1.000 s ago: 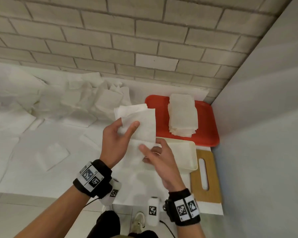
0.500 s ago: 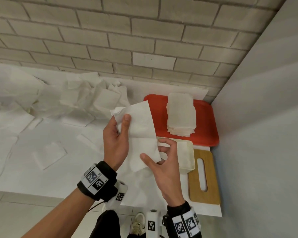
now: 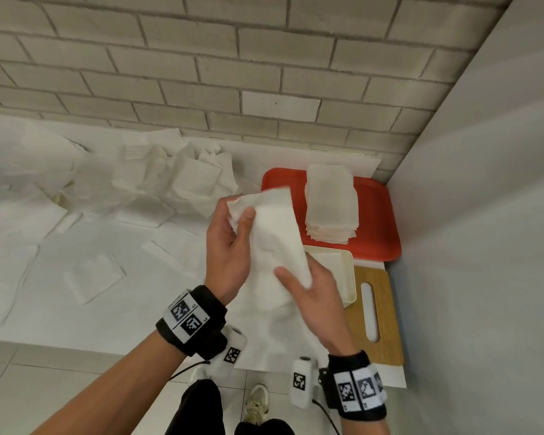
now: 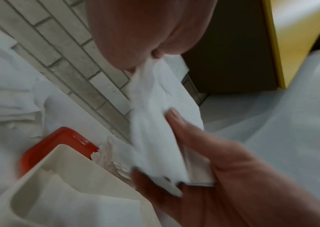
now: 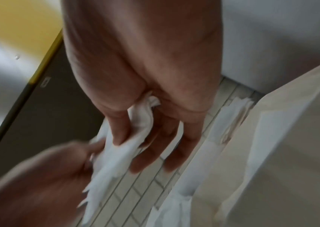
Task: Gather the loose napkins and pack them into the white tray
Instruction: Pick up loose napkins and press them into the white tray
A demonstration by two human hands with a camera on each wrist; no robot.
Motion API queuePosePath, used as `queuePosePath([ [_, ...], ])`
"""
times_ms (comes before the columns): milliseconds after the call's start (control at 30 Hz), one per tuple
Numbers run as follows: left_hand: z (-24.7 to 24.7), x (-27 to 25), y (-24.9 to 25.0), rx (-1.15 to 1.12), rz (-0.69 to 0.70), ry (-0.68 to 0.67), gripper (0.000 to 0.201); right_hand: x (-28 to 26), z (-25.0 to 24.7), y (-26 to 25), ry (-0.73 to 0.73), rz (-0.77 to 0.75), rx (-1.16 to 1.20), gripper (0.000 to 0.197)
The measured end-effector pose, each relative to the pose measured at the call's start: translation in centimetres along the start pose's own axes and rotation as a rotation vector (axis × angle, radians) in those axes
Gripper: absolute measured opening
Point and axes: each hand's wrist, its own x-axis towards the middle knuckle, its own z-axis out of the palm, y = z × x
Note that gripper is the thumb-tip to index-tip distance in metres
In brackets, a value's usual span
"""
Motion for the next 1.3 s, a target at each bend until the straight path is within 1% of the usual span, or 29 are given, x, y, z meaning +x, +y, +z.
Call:
queuePosePath([
  [33, -0.2, 0.3, -0.2, 0.012, 0.003, 0.025, 0.020, -0.2, -1.0, 0.2, 0.039, 0.034, 0.058, 0.034],
  [67, -0.5, 0.4, -0.7, 0.035, -0.001, 0.031, 0.031, -0.3, -2.1, 0.5, 0.102, 0.070, 0.134, 0.036],
  [133, -1.2, 0.5, -2.2, 0.128, -0.014, -0.008, 0.050, 0.2, -4.1, 1.1, 0.279, 0.133, 0.248, 0.042],
  [167, -1.5, 0.4, -3.1, 0.196, -0.026, -0.047, 0.055, 0.6, -5.0, 1.5, 0.360, 0.161, 0.226, 0.043],
  [200, -1.7, 0.3, -4.1, 0.273, -0.040, -0.087, 0.059, 1.2, -5.7, 2.1, 0.428, 0.186, 0.136, 0.042],
  [233, -1.9, 0.1, -5.3, 0.363, -0.055, -0.122, 0.060, 1.9, -6.1, 2.9, 0.477, 0.203, -0.008, 0.041],
  [300, -2.0, -0.2, -7.6, 0.577, -0.060, -0.192, 0.058, 3.0, -6.4, 4.7, 0.526, 0.200, -0.356, 0.044],
  [367, -1.6, -0.6, -9.6, 0.774, -0.028, -0.273, 0.053, 3.9, -6.0, 6.4, 0.514, 0.158, -0.733, 0.048],
  [433, -1.1, -0.8, -10.8, 0.918, 0.011, -0.337, 0.049, 4.2, -5.5, 7.5, 0.463, 0.167, -1.036, 0.053],
  [467, -0.9, -0.7, -11.1, 0.981, 0.033, -0.365, 0.049, 4.3, -5.3, 7.7, 0.461, 0.167, -1.113, 0.056],
  [500, -0.8, -0.7, -11.2, 1.039, 0.065, -0.392, 0.050, 4.3, -5.1, 7.7, 0.475, 0.143, -1.137, 0.056],
  [567, -0.6, -0.7, -11.1, 1.096, 0.182, -0.436, 0.053, 4.3, -4.7, 7.4, 0.506, 0.030, -1.116, 0.050],
  [600, -0.4, -0.7, -11.1, 1.116, 0.263, -0.467, 0.054, 4.3, -4.5, 7.2, 0.480, -0.019, -1.104, 0.045],
  [633, -0.2, -0.7, -11.1, 1.155, 0.349, -0.510, 0.053, 4.4, -4.1, 7.1, 0.423, -0.036, -1.103, 0.041],
  [667, 0.0, -0.6, -11.2, 1.206, 0.422, -0.558, 0.051, 4.6, -3.8, 7.2, 0.339, -0.011, -1.115, 0.039],
  [700, 0.2, -0.5, -11.5, 1.263, 0.461, -0.602, 0.047, 4.9, -3.6, 7.2, 0.244, 0.043, -1.138, 0.040],
  [733, 0.4, -0.4, -11.7, 1.320, 0.455, -0.645, 0.042, 5.3, -3.4, 7.4, 0.150, 0.109, -1.161, 0.042],
  [767, 0.6, -0.2, -11.9, 1.383, 0.409, -0.689, 0.038, 5.6, -3.4, 7.6, 0.059, 0.182, -1.180, 0.045],
  [833, 0.6, 0.0, -12.3, 1.493, 0.288, -0.763, 0.041, 6.1, -3.3, 7.7, -0.090, 0.317, -1.197, 0.051],
  [867, 0.6, 0.1, -12.3, 1.522, 0.262, -0.800, 0.044, 6.2, -3.3, 7.6, -0.122, 0.351, -1.198, 0.052],
  [900, 0.5, 0.3, -12.1, 1.513, 0.272, -0.825, 0.044, 6.2, -3.2, 7.3, -0.121, 0.358, -1.208, 0.052],
  [933, 0.2, 0.6, -11.7, 1.455, 0.300, -0.822, 0.041, 6.1, -3.1, 6.8, -0.087, 0.337, -1.227, 0.050],
  [967, -0.4, 0.9, -11.4, 1.356, 0.331, -0.783, 0.037, 5.9, -2.8, 5.9, -0.028, 0.293, -1.244, 0.047],
  [1033, -2.7, 1.8, -10.8, 1.130, 0.348, -0.617, 0.026, 5.3, -1.4, 3.9, 0.125, 0.147, -1.176, 0.037],
  [1100, -6.8, 3.3, -10.8, 0.991, 0.262, -0.443, 0.018, 4.7, 1.8, 1.7, 0.221, -0.014, -0.968, 0.028],
  [1133, -9.2, 4.2, -10.9, 0.978, 0.189, -0.378, 0.018, 4.7, 4.0, 0.9, 0.219, -0.086, -0.869, 0.026],
  [1200, -14.7, 6.2, -11.5, 1.046, 0.028, -0.282, 0.023, 5.3, 8.9, 0.0, 0.149, -0.181, -0.728, 0.025],
  [1267, -20.6, 8.1, -12.0, 1.176, -0.120, -0.193, 0.031, 7.1, 13.8, 0.6, 0.055, -0.191, -0.722, 0.027],
  [1300, -23.6, 8.7, -12.2, 1.247, -0.195, -0.148, 0.035, 8.3, 15.9, 1.4, 0.014, -0.164, -0.754, 0.030],
])
